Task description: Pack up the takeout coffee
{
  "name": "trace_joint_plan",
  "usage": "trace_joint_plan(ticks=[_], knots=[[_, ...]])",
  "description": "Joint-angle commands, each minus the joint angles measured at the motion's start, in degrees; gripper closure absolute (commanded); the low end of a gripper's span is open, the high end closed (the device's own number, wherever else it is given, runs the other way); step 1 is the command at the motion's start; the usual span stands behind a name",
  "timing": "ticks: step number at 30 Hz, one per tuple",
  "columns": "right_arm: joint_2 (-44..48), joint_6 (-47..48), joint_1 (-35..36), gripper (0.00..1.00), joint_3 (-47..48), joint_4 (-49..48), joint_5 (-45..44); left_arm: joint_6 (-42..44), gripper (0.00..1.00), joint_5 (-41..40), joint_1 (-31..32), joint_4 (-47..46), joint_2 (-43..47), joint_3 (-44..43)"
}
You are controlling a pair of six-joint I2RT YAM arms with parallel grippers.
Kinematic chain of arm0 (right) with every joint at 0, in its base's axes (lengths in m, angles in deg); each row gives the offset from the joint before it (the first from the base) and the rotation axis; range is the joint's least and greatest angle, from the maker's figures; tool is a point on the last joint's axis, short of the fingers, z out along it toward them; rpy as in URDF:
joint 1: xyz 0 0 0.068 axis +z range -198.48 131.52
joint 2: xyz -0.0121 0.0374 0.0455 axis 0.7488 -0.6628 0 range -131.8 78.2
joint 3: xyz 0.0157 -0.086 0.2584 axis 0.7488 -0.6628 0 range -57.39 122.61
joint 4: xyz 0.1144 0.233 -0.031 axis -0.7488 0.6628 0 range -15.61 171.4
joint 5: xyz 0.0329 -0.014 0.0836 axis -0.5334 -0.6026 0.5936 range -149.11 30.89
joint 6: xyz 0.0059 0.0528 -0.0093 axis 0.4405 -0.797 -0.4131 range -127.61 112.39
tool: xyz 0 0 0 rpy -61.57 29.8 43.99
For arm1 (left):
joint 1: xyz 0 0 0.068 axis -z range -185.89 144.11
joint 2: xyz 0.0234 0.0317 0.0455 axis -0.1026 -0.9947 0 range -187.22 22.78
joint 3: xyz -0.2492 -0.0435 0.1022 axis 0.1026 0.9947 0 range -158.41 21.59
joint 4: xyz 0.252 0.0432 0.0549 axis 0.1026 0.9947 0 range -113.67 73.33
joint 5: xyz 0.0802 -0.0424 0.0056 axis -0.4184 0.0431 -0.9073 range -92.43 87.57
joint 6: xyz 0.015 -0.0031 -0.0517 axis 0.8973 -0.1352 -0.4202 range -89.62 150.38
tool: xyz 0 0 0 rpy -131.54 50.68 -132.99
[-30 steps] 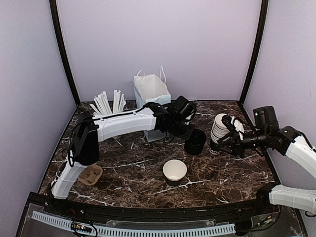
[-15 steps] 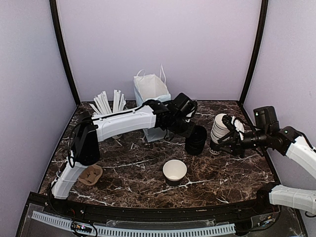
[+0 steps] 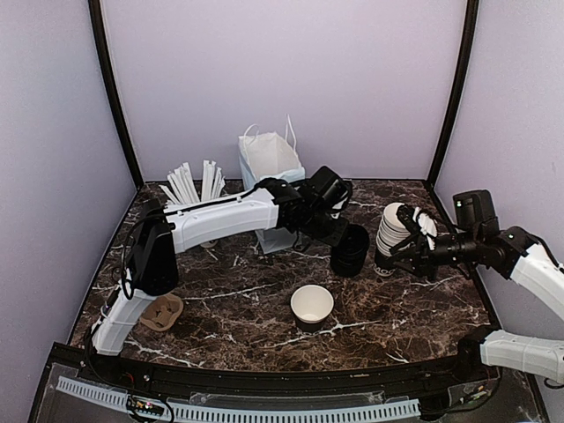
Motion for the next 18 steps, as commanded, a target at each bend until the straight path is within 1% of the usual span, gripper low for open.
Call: trace_joint_plan(ticks=[1, 8, 11, 18], knots=[[-0.35, -0.44, 0.16, 0.71, 0.51, -2.92, -4.07, 0.70, 0.89, 1.67, -1.07, -0.22, 4.46, 0.67], [-3.67, -0.62, 2.77, 0.72, 3.75, -3.52, -9.60, 1.28, 0.88, 11.75, -3.81, -7.94, 8.46, 8.43], [-4.47, -0.59, 3.58, 0.72, 3.89, -4.20, -10.80, 1.61, 0.87, 14.17, -4.23, -9.96, 9.56, 10.30], [-4.86, -0.53, 4.06, 0.71, 3.50, -4.78, -10.58, 1.84, 0.86, 16.42, -4.79, -13.55, 12.18, 15.44]])
